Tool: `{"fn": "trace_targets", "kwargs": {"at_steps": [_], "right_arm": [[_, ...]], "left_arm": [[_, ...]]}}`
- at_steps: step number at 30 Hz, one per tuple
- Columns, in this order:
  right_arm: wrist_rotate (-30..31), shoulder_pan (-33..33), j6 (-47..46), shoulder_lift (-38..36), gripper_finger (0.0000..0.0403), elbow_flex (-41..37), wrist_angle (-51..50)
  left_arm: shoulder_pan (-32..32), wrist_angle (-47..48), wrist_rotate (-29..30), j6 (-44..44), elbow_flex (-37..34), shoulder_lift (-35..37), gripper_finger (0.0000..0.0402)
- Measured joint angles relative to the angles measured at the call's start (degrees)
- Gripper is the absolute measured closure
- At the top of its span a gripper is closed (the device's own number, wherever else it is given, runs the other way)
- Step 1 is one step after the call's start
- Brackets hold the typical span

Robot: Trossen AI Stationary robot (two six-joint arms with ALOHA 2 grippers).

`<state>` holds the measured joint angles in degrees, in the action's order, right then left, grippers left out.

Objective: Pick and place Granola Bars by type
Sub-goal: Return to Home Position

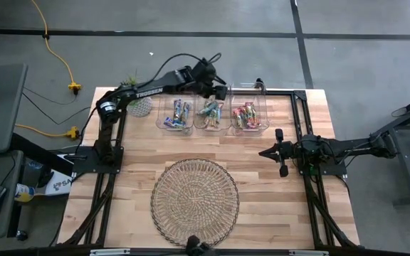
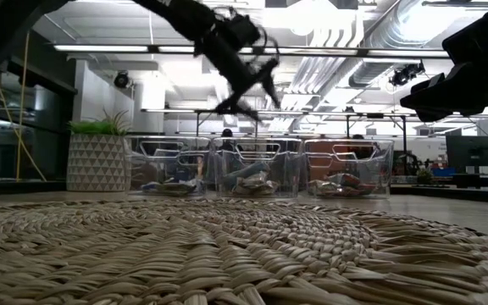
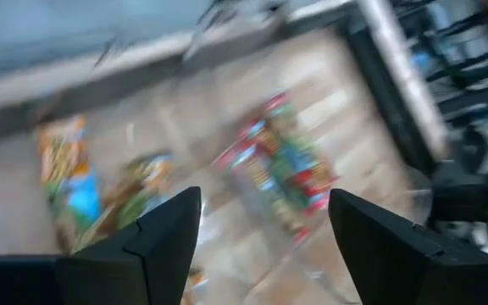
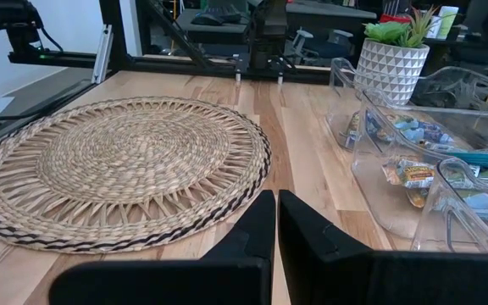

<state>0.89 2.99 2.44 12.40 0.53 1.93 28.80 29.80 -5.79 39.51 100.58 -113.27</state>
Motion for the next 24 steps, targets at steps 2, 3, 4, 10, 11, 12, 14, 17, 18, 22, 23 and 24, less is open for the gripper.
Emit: {"fn": "trace_targets", "kwargs": {"at_steps": [2, 3, 4, 10, 11, 12, 14, 17, 18, 22, 23, 24], "right_arm": [[0.0, 0.0, 0.0, 0.0, 0.0402, 0.0, 0.0], [0.0, 0.0, 0.0, 0.0, 0.0402, 0.0, 0.0], [0.0, 0.0, 0.0, 0.0, 0.0402, 0.0, 0.0], [0.0, 0.0, 0.0, 0.0, 0.0402, 0.0, 0.0], [0.0, 0.0, 0.0, 0.0, 0.0402, 0.0, 0.0], [0.0, 0.0, 0.0, 0.0, 0.0402, 0.0, 0.0], [0.0, 0.0, 0.0, 0.0, 0.0402, 0.0, 0.0], [0.0, 0.0, 0.0, 0.0, 0.0402, 0.0, 0.0], [0.0, 0.0, 0.0, 0.0, 0.0402, 0.0, 0.0], [0.0, 0.0, 0.0, 0.0, 0.0402, 0.0, 0.0], [0.0, 0.0, 0.0, 0.0, 0.0402, 0.0, 0.0], [0.0, 0.0, 0.0, 0.0, 0.0402, 0.0, 0.0]], "left_arm": [[-0.2, 0.1, -0.4, -2.2, 2.5, 0.7, 0.0145], [-0.5, 0.0, -0.9, -3.3, 4.1, 0.9, 0.0146], [-0.8, 0.1, -1.1, -4.3, 5.8, 1.0, 0.0148], [-4.7, -0.2, -4.5, -11.8, 17.7, 1.2, 0.0164], [-5.7, -0.3, -4.6, -13.5, 19.7, 1.3, 0.0168], [-6.7, -0.2, -4.7, -14.9, 21.6, 1.3, 0.0171], [-8.6, 0.0, -4.6, -17.3, 25.5, 1.3, 0.0178], [-11.0, 0.7, -4.4, -19.2, 31.7, 1.3, 0.0189], [-11.7, 1.1, -4.3, -19.7, 33.7, 1.3, 0.0193], [-14.1, -0.3, -2.8, -21.7, 32.6, 5.0, 0.0216], [-14.9, 0.1, -1.4, -22.5, 32.7, 5.8, 0.0223], [-15.5, 2.1, 0.4, -23.1, 32.7, 6.9, 0.0232]]}}
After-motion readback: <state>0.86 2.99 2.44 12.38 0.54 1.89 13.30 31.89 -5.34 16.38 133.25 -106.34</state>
